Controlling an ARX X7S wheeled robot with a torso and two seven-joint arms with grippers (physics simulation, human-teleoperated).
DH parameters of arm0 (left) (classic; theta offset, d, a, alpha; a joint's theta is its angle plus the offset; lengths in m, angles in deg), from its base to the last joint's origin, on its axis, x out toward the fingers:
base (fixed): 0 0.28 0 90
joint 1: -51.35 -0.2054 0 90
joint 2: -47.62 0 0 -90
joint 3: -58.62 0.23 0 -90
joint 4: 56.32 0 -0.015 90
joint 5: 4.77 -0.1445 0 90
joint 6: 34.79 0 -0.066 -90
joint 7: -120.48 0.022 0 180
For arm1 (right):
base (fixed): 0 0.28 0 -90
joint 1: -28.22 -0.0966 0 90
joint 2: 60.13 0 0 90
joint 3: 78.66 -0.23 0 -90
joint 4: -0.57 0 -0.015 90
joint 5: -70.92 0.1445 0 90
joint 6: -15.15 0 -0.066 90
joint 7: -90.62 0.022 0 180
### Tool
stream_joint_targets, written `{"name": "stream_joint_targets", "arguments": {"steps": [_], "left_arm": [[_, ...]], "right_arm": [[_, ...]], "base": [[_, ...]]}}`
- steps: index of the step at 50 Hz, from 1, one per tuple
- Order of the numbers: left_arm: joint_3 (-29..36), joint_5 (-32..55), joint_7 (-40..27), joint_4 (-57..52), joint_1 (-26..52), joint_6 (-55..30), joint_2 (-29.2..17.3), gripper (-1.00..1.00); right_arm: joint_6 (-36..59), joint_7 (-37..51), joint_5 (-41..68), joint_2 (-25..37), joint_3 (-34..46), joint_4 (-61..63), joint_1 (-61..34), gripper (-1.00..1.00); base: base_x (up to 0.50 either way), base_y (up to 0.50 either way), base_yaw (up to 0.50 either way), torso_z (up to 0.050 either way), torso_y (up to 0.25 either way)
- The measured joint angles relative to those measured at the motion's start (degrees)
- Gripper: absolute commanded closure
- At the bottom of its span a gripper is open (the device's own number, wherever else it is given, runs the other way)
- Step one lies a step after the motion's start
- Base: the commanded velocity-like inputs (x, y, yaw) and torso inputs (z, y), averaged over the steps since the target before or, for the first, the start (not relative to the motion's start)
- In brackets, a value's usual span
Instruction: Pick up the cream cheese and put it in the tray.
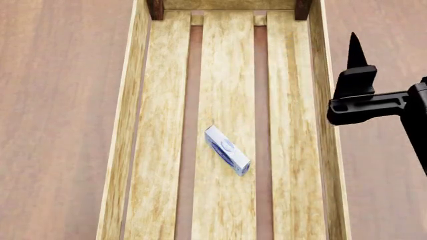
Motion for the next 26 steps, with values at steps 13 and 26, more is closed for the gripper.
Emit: {"name": "stream_joint_targets", "arguments": {"steps": [13, 26], "left_arm": [[2.23, 0.94, 4.08, -1.0, 8.48, 2.38, 0.48, -1.0], [0.71, 4.88, 3.55, -9.8, 16.08, -2.83, -1.43, -1.0]], "right_arm": [[-8.62, 2.34, -0.24, 0.68, -9.25, 7.78, 7.49, -1.0], [-12.78, 5.76, 2.59, 2.69, -18.92, 18.56, 13.21, -1.0]], "base": [[0.0, 0.0, 0.0, 0.0, 0.0], [0.0, 0.0, 0.0, 0.0, 0.0]]}}
